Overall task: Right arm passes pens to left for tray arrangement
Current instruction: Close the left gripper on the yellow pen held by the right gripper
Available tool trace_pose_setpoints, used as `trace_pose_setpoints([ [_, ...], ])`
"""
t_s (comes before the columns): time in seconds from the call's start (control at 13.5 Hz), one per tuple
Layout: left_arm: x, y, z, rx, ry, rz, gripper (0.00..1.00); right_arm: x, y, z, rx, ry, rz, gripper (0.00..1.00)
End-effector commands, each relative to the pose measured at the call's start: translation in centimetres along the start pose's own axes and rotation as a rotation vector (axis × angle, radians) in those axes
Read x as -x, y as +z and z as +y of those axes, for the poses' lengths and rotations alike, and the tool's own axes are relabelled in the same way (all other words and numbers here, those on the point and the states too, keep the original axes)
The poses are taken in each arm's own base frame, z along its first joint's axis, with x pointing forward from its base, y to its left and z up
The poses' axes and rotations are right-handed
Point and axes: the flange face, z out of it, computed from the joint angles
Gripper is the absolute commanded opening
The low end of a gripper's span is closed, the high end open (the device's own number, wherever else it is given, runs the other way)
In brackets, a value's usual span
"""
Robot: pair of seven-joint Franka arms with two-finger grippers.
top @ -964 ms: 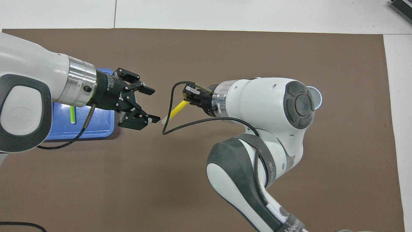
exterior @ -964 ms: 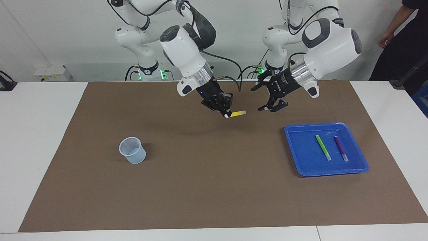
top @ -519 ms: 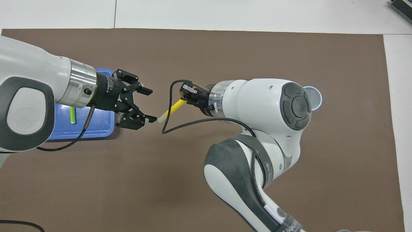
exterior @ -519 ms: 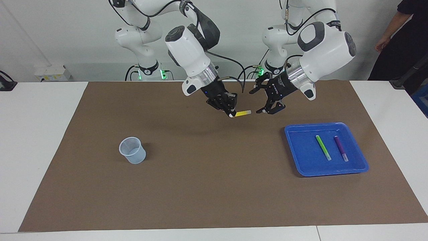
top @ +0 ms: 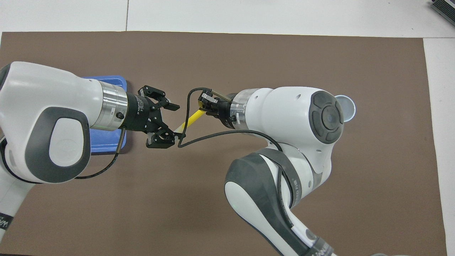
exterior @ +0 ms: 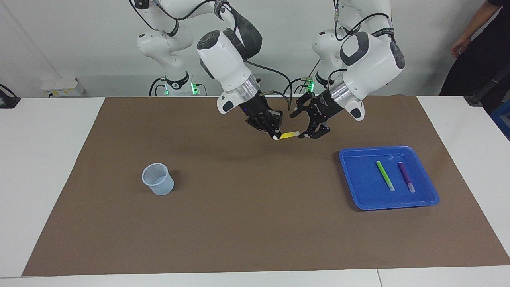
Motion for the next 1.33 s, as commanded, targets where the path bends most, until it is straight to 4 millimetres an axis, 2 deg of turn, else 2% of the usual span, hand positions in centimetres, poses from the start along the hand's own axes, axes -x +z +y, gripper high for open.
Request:
trace_pose_setpoints([
  [0.0, -0.4, 0.2, -0.9, 0.054, 0.008, 0.012, 0.82, 0.1, -0.1, 0.0, -0.002, 0.033, -0.017, 0.12],
  [0.15, -0.2, 0.9, -1.2, 0.069, 0.008, 0.01, 0.81, 0.2, 0.0, 0.1, 0.001, 0.033, -0.019, 0.12],
  [0.22, -0.9, 1.6, -1.3, 0.077, 0.005, 0.017, 0.81, 0.3, 0.1, 0.2, 0.003, 0.033, -0.02, 0.12],
  [0.52, -1.4, 2.1, -1.3, 0.09, 0.005, 0.021, 0.74, 0.2, 0.1, 0.3, 0.006, 0.034, -0.021, 0.12],
  [0.96, 0.1, 3.5, -2.5, 0.091, 0.016, 0.016, 0.63, 0.3, 0.1, 0.4, 0.01, 0.032, -0.022, 0.12],
  [1.04, -0.3, 3.4, -2.4, 0.091, 0.017, 0.019, 0.59, 0.3, 0.1, 0.4, 0.01, 0.03, -0.022, 0.12],
  [1.19, -0.4, 3.5, -2.5, 0.09, 0.02, 0.022, 0.4, 0.3, 0.1, 0.4, 0.009, 0.029, -0.022, 0.12],
  [1.26, -0.5, 3.5, -2.4, 0.091, 0.018, 0.022, 0.35, 0.2, 0.1, 0.4, 0.009, 0.03, -0.021, 0.12],
])
